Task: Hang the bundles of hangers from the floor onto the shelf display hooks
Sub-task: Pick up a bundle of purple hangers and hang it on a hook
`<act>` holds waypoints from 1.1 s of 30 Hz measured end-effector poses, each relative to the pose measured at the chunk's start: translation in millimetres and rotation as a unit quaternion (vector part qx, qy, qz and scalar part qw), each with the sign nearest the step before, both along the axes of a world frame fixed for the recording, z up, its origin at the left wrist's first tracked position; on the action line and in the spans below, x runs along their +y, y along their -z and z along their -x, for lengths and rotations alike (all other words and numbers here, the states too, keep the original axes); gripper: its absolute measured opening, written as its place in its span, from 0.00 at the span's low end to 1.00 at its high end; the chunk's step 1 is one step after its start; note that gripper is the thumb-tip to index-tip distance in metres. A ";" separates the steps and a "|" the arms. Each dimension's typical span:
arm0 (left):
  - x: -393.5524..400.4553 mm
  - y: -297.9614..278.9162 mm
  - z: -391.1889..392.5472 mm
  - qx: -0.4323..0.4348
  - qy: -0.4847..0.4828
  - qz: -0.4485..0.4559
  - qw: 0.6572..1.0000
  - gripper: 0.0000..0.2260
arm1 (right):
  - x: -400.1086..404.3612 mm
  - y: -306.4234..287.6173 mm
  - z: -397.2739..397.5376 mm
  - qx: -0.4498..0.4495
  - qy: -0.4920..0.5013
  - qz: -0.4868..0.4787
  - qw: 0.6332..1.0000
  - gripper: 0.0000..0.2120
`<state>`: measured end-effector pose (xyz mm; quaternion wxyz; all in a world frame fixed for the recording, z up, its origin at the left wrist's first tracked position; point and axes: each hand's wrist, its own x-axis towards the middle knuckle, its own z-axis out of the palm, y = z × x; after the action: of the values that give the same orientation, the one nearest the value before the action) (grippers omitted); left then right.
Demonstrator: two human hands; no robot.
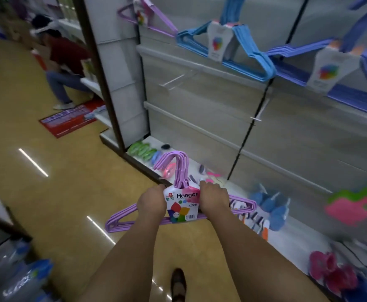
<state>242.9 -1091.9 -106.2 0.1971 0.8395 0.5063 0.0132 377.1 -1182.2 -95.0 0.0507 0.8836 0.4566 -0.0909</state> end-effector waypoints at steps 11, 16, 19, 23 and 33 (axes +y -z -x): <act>137.5 -19.1 6.6 0.027 -0.073 -0.009 0.997 0.06 | 155.6 -3.8 -5.7 0.026 -0.060 -0.039 0.997 0.17; 197.2 -31.3 -11.8 0.043 -0.066 -0.016 0.997 0.08 | 219.7 -12.7 -25.5 0.019 -0.063 -0.049 0.997 0.16; 227.9 -31.3 -18.8 0.043 -0.059 -0.024 0.997 0.09 | 249.2 -17.0 -32.5 0.012 -0.064 -0.051 0.997 0.15; 260.7 -29.7 -21.2 0.045 -0.065 -0.024 0.997 0.07 | 281.6 -17.4 -33.6 0.006 -0.065 -0.039 0.997 0.15; 380.9 -37.8 10.0 0.013 -0.030 -0.032 0.999 0.08 | 392.5 -27.8 7.5 0.006 -0.014 -0.067 0.998 0.11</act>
<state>232.9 -711.0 -68.5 0.1624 0.8302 0.5327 0.0242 369.6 -789.7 -67.2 -0.0104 0.8780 0.4742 -0.0642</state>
